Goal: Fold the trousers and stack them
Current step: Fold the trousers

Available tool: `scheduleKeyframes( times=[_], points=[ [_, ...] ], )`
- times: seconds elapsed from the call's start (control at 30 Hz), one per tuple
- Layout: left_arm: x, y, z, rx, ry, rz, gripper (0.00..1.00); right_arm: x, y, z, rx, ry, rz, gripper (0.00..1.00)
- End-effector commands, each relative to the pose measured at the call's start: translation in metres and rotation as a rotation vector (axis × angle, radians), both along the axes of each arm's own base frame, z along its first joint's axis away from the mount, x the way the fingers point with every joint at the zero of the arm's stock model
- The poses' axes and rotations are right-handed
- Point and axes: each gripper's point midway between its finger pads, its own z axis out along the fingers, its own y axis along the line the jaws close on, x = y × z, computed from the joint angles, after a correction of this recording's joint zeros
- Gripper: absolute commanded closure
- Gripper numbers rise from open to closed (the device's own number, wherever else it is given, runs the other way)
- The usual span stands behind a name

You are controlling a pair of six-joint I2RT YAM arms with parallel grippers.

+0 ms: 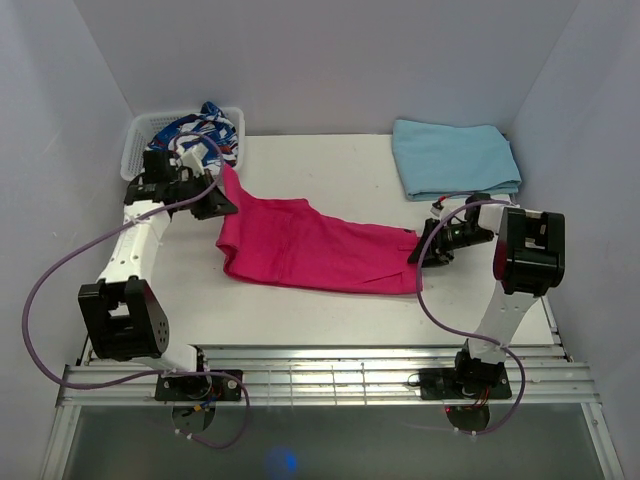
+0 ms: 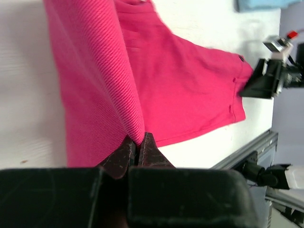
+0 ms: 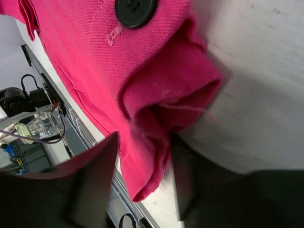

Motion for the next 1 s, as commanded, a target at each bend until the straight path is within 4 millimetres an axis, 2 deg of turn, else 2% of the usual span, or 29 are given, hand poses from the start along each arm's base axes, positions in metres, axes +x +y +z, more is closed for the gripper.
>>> scheduleKeyframes(
  times=[0.0, 0.03, 0.07, 0.1, 0.13, 0.2, 0.23, 0.3, 0.33, 0.4, 0.43, 0.47, 0.5, 0.6, 0.63, 0.8, 0.97],
  points=[
    [0.005, -0.037, 0.051, -0.017, -0.117, -0.009, 1.00, 0.006, 0.005, -0.015, 0.012, -0.027, -0.003, 0.53],
    [0.001, -0.061, 0.055, -0.021, -0.120, -0.058, 1.00, 0.006, 0.006, -0.016, 0.014, -0.024, -0.005, 0.65],
    [0.002, -0.071, 0.055, -0.037, -0.102, -0.045, 1.00, 0.007, 0.007, -0.016, 0.020, -0.028, -0.003, 0.72],
    [0.006, -0.079, 0.057, -0.032, -0.111, -0.033, 1.00, 0.007, 0.008, -0.017, 0.022, -0.025, -0.001, 0.86],
    [0.004, -0.102, 0.054, -0.037, -0.101, -0.077, 1.00, 0.006, 0.008, -0.017, 0.024, -0.019, -0.005, 0.92],
    [0.006, -0.127, 0.052, -0.044, -0.098, -0.105, 1.00, 0.006, 0.011, -0.017, 0.034, -0.018, 0.000, 0.92],
    [0.003, -0.150, 0.047, -0.043, -0.086, -0.150, 1.00, 0.006, 0.012, -0.016, 0.035, -0.017, -0.001, 0.92],
    [0.006, -0.172, 0.043, -0.052, -0.083, -0.158, 1.00, 0.007, 0.014, -0.015, 0.040, -0.023, 0.001, 0.92],
    [0.005, -0.191, 0.031, -0.041, -0.059, -0.174, 1.00, 0.006, 0.016, -0.014, 0.041, -0.022, 0.004, 0.92],
    [0.008, -0.209, 0.024, -0.042, -0.048, -0.171, 1.00, 0.007, 0.017, -0.014, 0.044, -0.025, 0.004, 0.92],
    [0.003, -0.227, 0.019, -0.051, -0.023, -0.182, 1.00, 0.007, 0.018, -0.013, 0.046, -0.027, 0.006, 0.92],
    [0.008, -0.236, 0.010, -0.043, -0.011, -0.177, 1.00, 0.007, 0.018, -0.014, 0.048, -0.025, 0.004, 0.92],
    [0.006, -0.251, 0.009, -0.057, -0.024, -0.200, 1.00, 0.008, 0.019, -0.013, 0.051, -0.028, 0.003, 0.92],
    [0.005, -0.280, -0.002, -0.088, -0.021, -0.224, 1.00, 0.007, 0.020, -0.014, 0.053, -0.024, -0.002, 0.92],
    [-0.005, -0.295, -0.004, -0.098, -0.017, -0.256, 1.00, 0.006, 0.020, -0.015, 0.053, -0.025, -0.001, 0.92],
    [-0.019, -0.338, -0.022, -0.094, -0.001, -0.293, 1.00, 0.004, 0.023, -0.018, 0.061, -0.012, -0.005, 0.92],
    [-0.019, -0.361, -0.033, -0.108, 0.041, -0.287, 1.00, 0.003, 0.026, -0.017, 0.073, -0.008, -0.008, 0.92]
  ],
)
